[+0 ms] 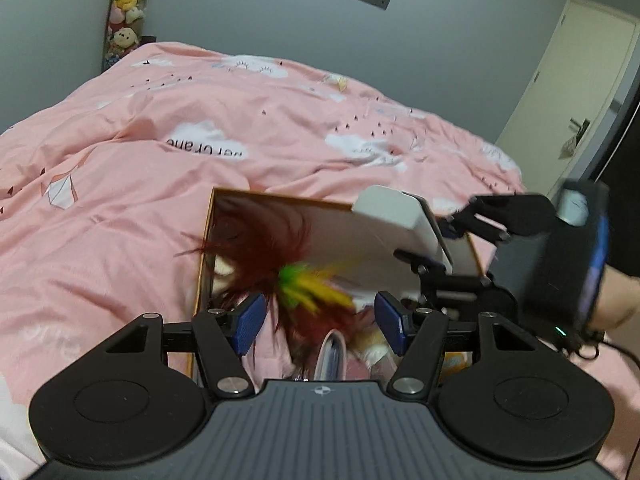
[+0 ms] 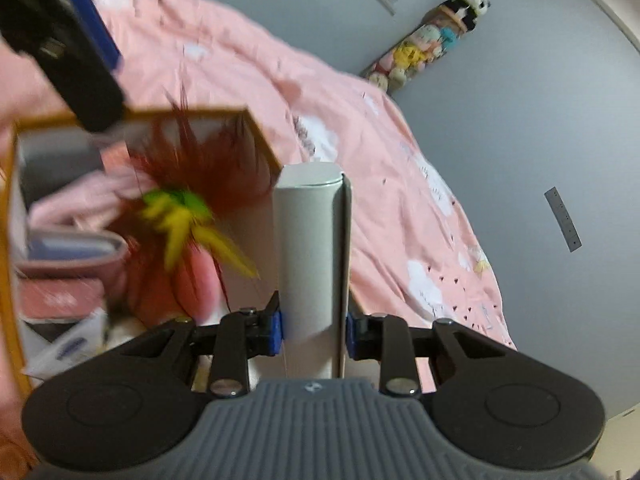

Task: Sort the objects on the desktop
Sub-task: 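Lower the feather ornament into the box and open the right gripper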

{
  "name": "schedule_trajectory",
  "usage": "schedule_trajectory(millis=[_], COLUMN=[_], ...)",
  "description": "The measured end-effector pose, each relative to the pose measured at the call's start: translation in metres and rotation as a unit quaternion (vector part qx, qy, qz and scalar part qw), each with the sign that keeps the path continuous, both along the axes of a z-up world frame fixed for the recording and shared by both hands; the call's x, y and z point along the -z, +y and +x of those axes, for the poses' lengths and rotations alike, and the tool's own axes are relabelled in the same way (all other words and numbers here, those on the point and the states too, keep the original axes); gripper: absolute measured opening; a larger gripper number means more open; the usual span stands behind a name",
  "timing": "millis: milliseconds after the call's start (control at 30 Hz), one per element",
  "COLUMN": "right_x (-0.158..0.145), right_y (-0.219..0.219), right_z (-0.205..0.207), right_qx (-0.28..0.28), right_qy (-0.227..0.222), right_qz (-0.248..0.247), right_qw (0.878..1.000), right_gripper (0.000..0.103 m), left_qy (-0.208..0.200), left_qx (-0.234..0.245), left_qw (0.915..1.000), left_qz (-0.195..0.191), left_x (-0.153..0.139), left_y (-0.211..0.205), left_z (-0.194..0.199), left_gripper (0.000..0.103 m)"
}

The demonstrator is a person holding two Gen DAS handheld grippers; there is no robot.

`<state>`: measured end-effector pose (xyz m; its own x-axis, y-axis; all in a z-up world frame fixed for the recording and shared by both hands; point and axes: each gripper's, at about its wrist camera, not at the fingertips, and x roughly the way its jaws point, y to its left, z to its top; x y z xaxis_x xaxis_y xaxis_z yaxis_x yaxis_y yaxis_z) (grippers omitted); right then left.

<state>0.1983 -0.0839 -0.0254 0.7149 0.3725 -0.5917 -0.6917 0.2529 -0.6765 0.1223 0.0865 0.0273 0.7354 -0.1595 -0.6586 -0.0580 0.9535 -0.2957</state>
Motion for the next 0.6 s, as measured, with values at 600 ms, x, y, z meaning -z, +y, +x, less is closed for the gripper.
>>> schedule_trajectory(millis=[600], right_x=[0.062], right_y=[0.026], right_z=[0.032], right_qx=[0.035], right_qy=[-0.032], right_qz=[-0.121], right_qw=[0.992], right_gripper=[0.032], left_qy=[0.025], left_qx=[-0.008], left_qw=[0.9996], left_qz=[0.01], left_x=[0.017], left_y=[0.004], left_z=[0.001], left_gripper=[0.071])
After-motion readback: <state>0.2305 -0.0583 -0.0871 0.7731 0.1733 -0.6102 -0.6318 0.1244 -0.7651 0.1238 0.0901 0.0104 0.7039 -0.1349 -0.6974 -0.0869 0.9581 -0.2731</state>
